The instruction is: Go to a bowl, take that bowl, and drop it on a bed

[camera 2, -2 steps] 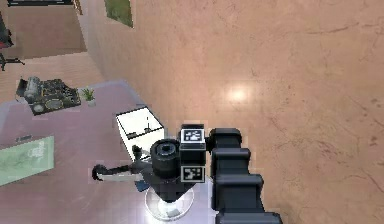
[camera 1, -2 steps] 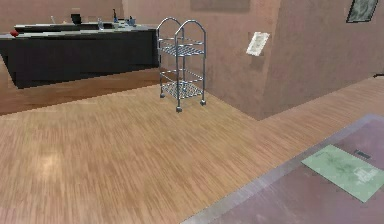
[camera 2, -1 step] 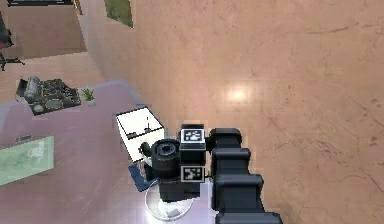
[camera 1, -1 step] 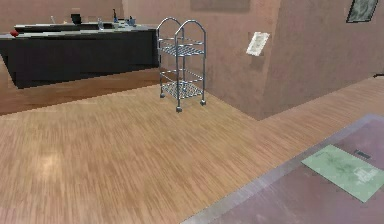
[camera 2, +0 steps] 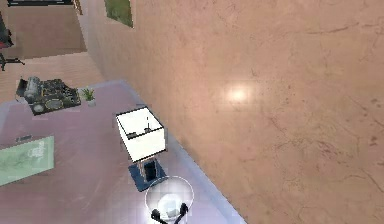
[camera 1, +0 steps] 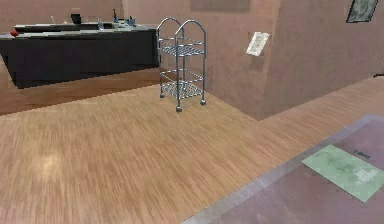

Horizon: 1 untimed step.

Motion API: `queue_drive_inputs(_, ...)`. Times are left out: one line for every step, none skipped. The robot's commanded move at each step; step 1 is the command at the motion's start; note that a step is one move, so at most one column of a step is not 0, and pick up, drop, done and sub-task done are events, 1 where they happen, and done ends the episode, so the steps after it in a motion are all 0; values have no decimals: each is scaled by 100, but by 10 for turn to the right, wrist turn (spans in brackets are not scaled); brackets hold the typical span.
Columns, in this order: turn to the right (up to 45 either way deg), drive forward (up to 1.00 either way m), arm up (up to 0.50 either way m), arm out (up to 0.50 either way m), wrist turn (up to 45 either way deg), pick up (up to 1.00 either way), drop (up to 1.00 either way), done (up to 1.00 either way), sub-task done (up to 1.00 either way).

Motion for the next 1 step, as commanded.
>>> queue_drive_inputs(0, 0, 0, 0, 0, 100, 0, 0, 0)
